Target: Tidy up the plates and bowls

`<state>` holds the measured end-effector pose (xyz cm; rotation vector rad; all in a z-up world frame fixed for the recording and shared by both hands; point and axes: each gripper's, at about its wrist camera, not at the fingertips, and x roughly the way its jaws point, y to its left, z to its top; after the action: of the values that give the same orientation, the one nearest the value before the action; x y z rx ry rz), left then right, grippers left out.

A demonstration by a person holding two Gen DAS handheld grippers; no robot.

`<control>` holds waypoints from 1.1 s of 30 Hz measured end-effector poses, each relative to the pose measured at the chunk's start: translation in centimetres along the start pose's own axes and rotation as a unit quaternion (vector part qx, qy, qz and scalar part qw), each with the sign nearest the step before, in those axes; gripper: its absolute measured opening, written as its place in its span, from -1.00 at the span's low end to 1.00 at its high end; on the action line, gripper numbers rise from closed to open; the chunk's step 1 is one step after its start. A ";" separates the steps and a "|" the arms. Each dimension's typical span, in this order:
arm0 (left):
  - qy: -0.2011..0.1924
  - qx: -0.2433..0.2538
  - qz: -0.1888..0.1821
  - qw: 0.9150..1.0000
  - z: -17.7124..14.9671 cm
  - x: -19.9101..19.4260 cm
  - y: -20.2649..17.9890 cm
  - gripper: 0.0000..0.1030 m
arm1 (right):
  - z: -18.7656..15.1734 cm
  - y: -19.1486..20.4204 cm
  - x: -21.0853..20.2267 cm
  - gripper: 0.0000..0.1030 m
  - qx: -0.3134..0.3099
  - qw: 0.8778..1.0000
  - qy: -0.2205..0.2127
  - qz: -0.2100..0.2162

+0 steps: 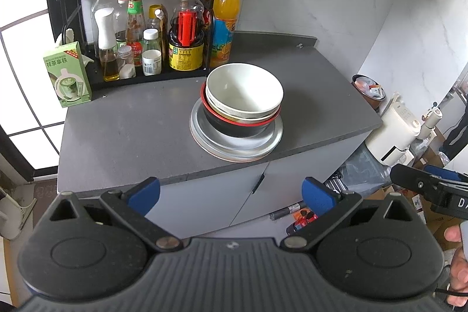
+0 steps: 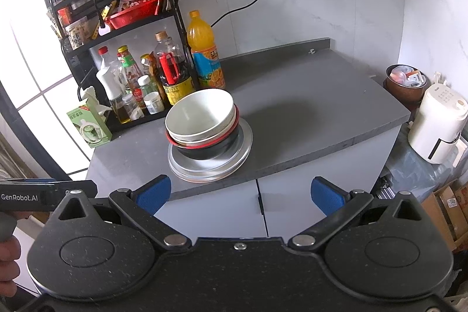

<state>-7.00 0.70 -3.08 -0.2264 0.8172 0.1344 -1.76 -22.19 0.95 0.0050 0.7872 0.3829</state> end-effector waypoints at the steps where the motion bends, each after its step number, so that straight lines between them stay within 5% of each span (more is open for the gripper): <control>1: 0.000 -0.001 0.001 1.000 0.0 0.0 0.0 0.99 | 0.1 0.0 0.0 0.99 -0.001 1.000 0.000 0.000; 33: 0.005 0.000 0.007 1.000 0.7 1.4 -1.4 0.99 | 0.5 -0.4 0.8 0.99 -0.001 1.000 0.000 -0.001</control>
<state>-5.25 -0.38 -3.45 -0.2218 0.8289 0.1474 -0.73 -22.24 0.69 0.0013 0.7874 0.3822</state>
